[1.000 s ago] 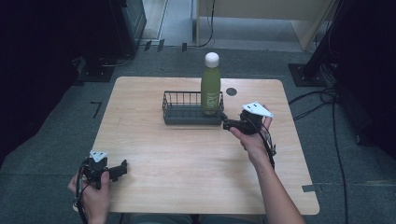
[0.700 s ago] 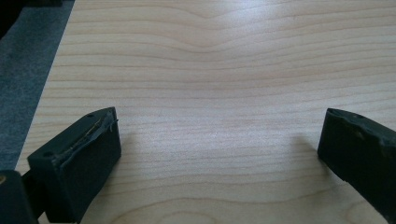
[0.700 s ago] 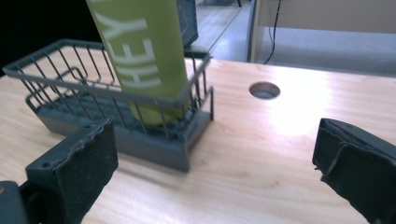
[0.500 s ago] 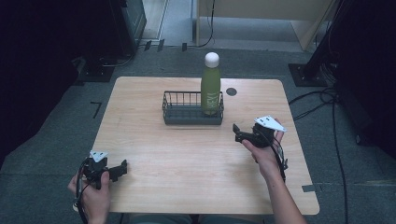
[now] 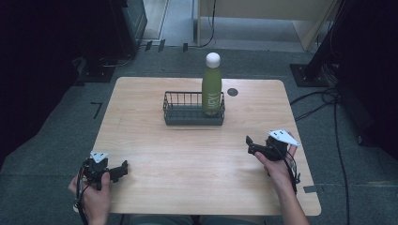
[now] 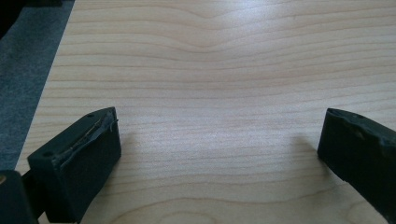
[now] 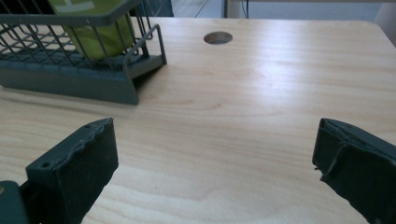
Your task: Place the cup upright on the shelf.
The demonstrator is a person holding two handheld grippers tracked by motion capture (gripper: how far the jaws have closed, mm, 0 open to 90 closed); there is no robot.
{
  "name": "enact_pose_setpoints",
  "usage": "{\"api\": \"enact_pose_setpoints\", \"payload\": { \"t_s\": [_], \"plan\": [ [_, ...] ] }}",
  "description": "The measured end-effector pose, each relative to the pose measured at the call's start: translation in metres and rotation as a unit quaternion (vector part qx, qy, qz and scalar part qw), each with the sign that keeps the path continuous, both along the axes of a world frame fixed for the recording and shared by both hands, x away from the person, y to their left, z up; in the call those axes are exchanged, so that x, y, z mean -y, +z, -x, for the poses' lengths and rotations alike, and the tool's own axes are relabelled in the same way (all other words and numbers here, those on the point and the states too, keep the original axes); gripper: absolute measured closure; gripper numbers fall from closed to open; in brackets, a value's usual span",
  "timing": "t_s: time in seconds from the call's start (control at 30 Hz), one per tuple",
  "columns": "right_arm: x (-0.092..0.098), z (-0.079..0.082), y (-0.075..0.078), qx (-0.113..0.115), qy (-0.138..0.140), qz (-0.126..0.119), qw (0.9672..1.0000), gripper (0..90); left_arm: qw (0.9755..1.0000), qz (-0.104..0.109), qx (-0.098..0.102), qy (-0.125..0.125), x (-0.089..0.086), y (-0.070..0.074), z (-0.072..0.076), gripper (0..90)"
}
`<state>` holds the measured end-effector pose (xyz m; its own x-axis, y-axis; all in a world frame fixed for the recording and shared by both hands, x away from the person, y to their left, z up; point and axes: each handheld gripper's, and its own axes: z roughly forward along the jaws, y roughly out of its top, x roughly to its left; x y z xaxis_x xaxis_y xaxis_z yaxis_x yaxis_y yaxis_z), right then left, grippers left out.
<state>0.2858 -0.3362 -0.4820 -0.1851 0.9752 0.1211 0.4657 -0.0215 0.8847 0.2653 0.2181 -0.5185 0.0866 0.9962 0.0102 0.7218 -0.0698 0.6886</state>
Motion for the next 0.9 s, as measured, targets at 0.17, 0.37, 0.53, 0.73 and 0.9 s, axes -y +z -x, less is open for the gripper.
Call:
{"api": "enact_pose_setpoints", "payload": {
  "t_s": [0.17,0.37,0.53,0.73,0.9],
  "plan": [
    [0.012,0.011,-0.009,-0.007,-0.012,-0.004,0.9999,0.2,1.0000,0.000,0.000,0.000,0.000,0.000,0.000,0.0],
    [0.028,0.025,-0.019,-0.017,-0.030,-0.003,0.9994,0.5,1.0000,0.000,0.000,0.000,0.000,0.000,0.000,0.0],
    [0.040,0.037,-0.024,-0.024,-0.046,-0.002,0.9987,0.6,1.0000,-0.001,0.000,-0.001,0.000,0.000,0.000,0.0],
    [0.055,0.055,-0.029,-0.029,-0.060,0.012,0.9977,0.6,1.0000,-0.001,0.000,-0.001,0.000,0.000,0.000,0.0],
    [0.071,0.069,-0.035,-0.049,-0.078,0.018,0.9956,0.6,1.0000,-0.001,0.000,-0.001,0.000,0.000,0.000,0.0]
  ]
}}
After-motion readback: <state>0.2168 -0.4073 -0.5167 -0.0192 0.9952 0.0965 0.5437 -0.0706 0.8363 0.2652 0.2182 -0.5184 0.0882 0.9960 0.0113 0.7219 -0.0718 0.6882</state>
